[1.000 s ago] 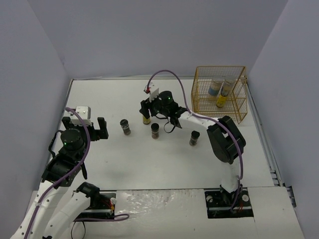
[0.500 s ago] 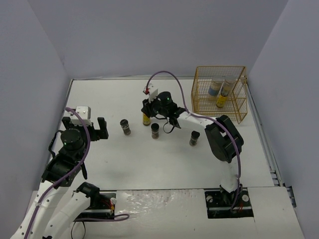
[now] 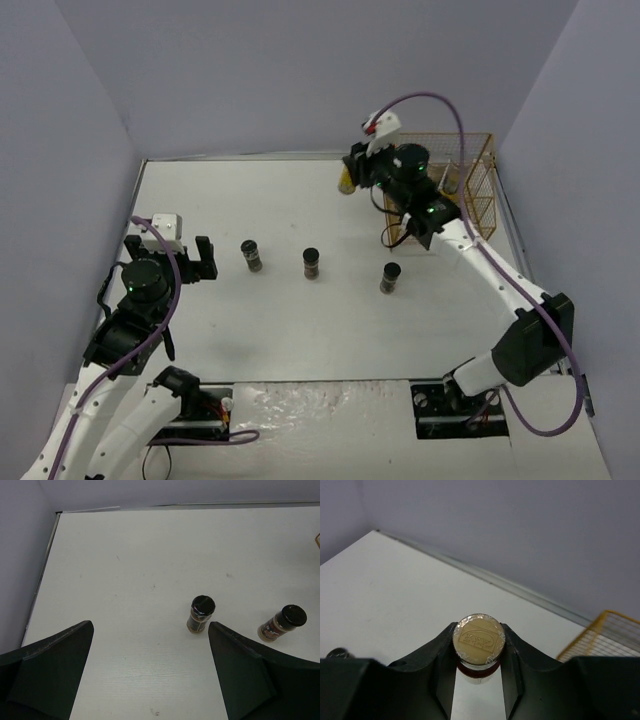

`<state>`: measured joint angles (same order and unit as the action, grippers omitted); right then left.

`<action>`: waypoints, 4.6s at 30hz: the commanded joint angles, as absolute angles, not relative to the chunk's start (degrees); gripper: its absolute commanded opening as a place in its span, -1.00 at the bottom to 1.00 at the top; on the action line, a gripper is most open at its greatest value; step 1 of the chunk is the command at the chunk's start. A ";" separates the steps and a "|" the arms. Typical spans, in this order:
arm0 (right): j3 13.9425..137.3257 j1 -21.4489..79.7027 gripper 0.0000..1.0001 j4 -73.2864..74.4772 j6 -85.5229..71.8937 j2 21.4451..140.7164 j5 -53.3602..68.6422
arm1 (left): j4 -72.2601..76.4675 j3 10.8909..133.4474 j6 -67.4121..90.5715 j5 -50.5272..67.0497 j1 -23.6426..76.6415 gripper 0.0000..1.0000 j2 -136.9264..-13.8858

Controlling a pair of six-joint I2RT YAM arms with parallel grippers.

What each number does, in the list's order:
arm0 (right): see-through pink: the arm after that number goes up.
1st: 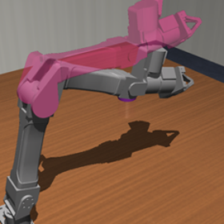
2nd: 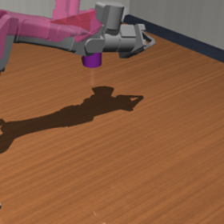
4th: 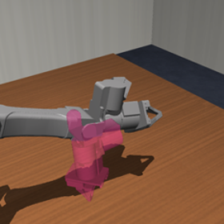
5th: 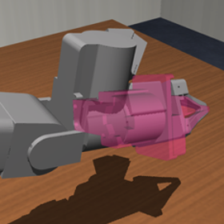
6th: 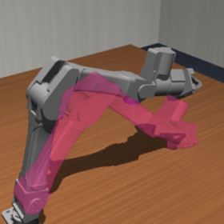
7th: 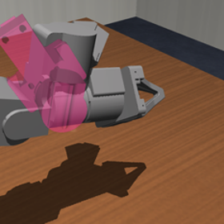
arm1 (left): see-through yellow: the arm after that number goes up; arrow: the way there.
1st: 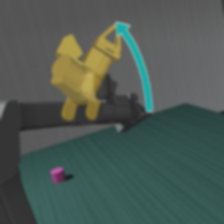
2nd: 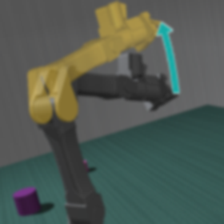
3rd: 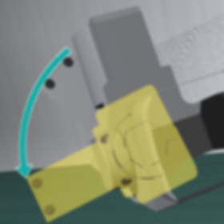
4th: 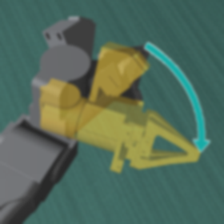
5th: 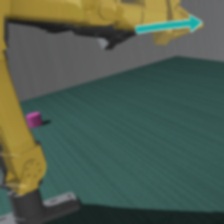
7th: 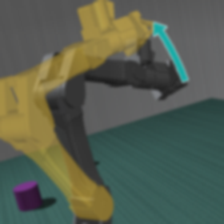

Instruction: Organize the condiment bottles

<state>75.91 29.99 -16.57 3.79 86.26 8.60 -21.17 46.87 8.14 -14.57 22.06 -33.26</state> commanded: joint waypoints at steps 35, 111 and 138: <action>67.43 2.90 -1.00 -35.41 3.16 88.79 4.04 | -18.80 48.78 8.00 -14.41 22.24 0.94 -33.66; 40.25 24.78 0.37 0.53 -18.19 68.24 0.58 | -18.24 49.31 8.44 -12.44 22.24 0.94 -39.64; 65.19 6.26 -0.70 13.87 -10.12 66.76 -7.56 | -18.46 49.22 8.44 -12.74 22.59 0.94 -37.09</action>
